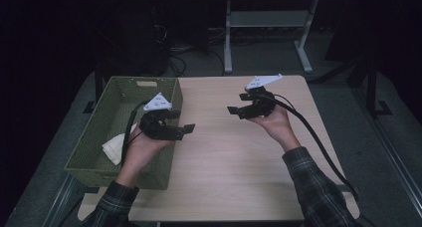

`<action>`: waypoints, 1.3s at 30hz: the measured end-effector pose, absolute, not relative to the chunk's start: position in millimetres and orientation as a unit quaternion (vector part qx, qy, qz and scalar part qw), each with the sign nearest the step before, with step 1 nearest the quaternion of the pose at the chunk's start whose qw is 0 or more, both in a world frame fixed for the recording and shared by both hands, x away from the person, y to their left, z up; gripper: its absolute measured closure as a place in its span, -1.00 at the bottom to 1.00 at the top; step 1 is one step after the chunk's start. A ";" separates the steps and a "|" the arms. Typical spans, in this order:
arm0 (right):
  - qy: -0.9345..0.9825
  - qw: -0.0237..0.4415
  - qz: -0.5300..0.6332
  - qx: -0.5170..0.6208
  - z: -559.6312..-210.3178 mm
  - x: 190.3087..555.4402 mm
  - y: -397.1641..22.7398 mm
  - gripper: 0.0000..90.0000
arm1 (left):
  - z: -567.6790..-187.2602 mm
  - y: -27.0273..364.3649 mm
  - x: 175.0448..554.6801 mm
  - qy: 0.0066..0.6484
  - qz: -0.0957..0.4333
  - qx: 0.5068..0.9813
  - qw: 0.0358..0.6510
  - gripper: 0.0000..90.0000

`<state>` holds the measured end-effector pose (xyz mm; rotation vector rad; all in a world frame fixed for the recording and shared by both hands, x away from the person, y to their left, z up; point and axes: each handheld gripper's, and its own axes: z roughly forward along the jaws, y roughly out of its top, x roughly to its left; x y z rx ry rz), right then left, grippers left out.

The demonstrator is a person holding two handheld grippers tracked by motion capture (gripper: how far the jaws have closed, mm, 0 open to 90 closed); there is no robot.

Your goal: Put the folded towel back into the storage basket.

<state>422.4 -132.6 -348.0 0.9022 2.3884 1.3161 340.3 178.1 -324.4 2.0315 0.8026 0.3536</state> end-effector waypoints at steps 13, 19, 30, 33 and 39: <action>0.813 0.137 0.449 0.344 -381.6 387.4 -196.5 -0.48 | -356.7 126.0 331.6 0.305 0.132 0.835 0.440 -0.46; 0.809 0.142 0.447 0.355 -395.2 369.1 -219.2 -0.53 | -380.3 109.3 325.7 0.291 0.129 0.849 0.423 -0.48; 0.806 0.148 0.428 0.382 -423.4 332.2 -250.9 -0.63 | -422.4 99.2 309.8 0.279 0.133 0.866 0.394 -0.62; 0.807 0.149 0.418 0.388 -432.5 321.3 -260.0 -0.67 | -433.4 101.3 305.7 0.281 0.126 0.868 0.389 -0.64; 0.804 0.149 0.404 0.409 -447.3 300.2 -278.8 -0.71 | -452.2 102.6 302.8 0.276 0.126 0.879 0.369 -0.66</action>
